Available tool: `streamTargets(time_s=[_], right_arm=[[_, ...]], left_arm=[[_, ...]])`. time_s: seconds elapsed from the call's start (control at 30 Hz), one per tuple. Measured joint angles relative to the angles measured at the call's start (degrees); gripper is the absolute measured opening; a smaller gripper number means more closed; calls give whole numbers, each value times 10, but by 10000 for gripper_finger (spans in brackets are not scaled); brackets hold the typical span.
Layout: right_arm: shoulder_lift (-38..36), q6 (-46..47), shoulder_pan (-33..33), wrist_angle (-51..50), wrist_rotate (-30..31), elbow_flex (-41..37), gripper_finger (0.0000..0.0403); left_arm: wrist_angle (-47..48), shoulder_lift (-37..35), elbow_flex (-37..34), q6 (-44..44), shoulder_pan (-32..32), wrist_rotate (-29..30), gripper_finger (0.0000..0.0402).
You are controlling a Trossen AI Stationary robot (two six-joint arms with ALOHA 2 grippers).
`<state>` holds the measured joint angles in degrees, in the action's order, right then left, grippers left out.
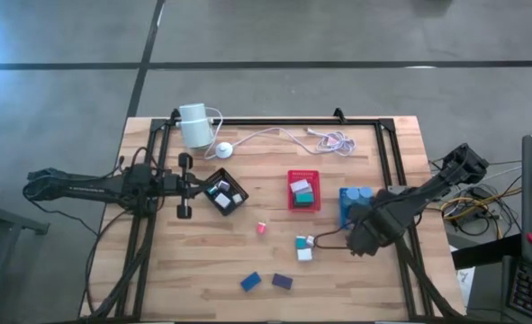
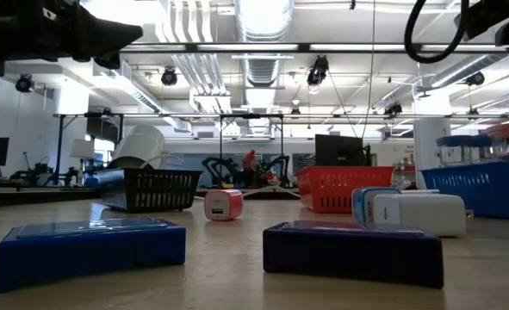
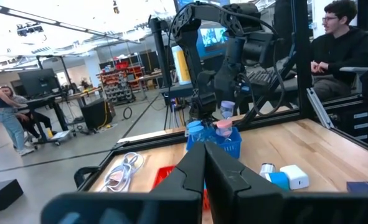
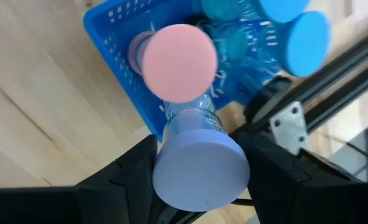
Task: Pick & Place Office items
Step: Put the purple hourglass into the blue bin
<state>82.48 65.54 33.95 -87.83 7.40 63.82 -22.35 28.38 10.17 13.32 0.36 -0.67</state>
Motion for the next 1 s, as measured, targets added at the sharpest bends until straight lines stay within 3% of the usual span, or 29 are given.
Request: streamTargets(time_s=[0.83,1.0], right_arm=[[-2,-97,-92,125,-66,-96,196],[-1,-105,-91,138,-70,-96,230]], left_arm=[[6,0,0,0,0,0,14],[6,0,0,0,0,0,14]])
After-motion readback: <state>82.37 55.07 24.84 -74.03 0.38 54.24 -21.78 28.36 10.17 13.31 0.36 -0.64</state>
